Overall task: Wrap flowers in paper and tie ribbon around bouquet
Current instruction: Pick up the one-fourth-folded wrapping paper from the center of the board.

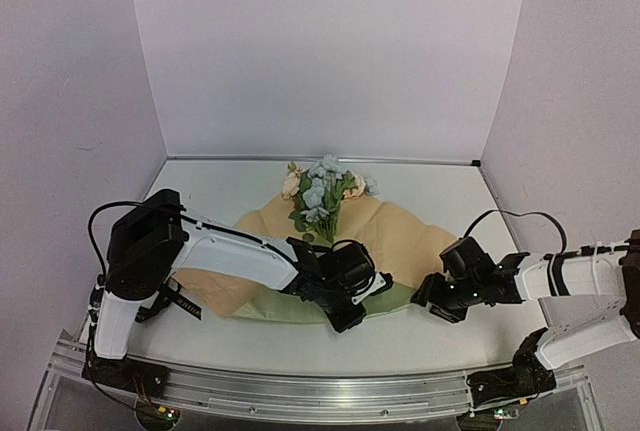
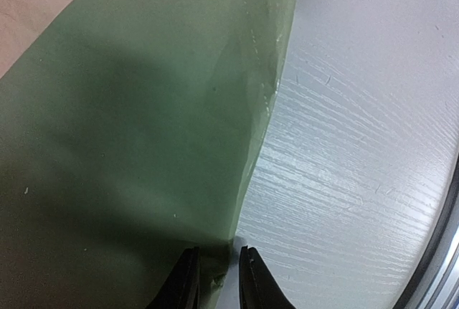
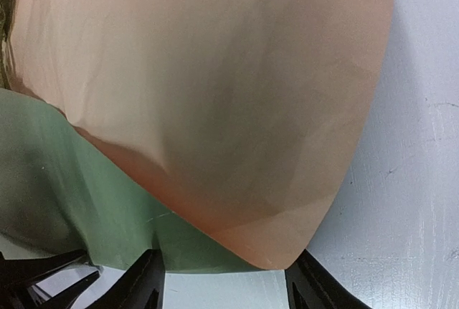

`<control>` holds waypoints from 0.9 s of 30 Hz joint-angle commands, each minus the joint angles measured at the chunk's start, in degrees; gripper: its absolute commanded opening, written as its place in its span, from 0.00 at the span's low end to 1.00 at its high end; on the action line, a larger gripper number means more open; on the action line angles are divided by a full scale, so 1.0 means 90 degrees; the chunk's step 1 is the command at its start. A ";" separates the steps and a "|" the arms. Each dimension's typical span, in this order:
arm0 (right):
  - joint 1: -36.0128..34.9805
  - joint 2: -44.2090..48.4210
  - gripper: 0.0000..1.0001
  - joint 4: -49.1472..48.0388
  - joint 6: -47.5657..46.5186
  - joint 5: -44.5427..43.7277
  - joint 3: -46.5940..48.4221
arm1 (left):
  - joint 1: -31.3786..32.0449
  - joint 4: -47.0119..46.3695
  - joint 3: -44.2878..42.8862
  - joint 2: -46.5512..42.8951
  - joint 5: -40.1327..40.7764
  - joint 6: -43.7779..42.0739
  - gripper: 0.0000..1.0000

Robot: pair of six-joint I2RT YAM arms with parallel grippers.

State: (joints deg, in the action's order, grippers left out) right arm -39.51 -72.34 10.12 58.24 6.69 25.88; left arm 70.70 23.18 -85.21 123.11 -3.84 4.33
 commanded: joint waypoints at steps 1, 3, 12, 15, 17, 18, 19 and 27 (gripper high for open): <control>0.0034 -0.0095 0.58 0.0095 0.0135 -0.0250 -0.0168 | -0.0031 -0.0112 -0.0082 0.0081 0.0040 -0.0081 0.20; 0.0035 -0.0088 0.57 0.0080 0.0160 -0.0331 -0.0124 | -0.0024 -0.0129 -0.0057 0.0065 0.0006 -0.0081 0.20; 0.0040 -0.0180 0.41 -0.0198 0.0382 -0.0737 -0.0098 | -0.0027 -0.0147 -0.0004 0.0041 -0.0052 -0.0070 0.20; 0.0037 -0.0166 0.35 -0.0295 0.0362 -0.0743 -0.0112 | -0.0024 -0.0169 0.0021 0.0022 -0.0071 -0.0069 0.20; 0.0046 -0.0146 0.30 -0.0401 0.0338 -0.0898 -0.0145 | -0.0029 -0.0158 0.0021 0.0016 -0.0085 -0.0080 0.20; 0.0044 -0.0137 0.28 -0.0454 0.0336 -0.0931 -0.0163 | -0.0024 -0.0156 0.0023 0.0013 -0.0097 -0.0081 0.20; 0.0044 -0.0129 0.26 -0.0490 0.0334 -0.0949 -0.0168 | -0.0031 -0.0162 0.0033 0.0011 -0.0103 -0.0081 0.20; 0.0039 -0.0040 0.06 -0.0783 0.0276 -0.0921 -0.0208 | -0.0034 -0.0199 0.0099 -0.0013 -0.0153 -0.0071 0.20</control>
State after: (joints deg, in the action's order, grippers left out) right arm -39.40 -73.32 5.31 61.35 -0.11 24.21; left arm 70.70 22.41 -84.98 123.11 -4.47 4.34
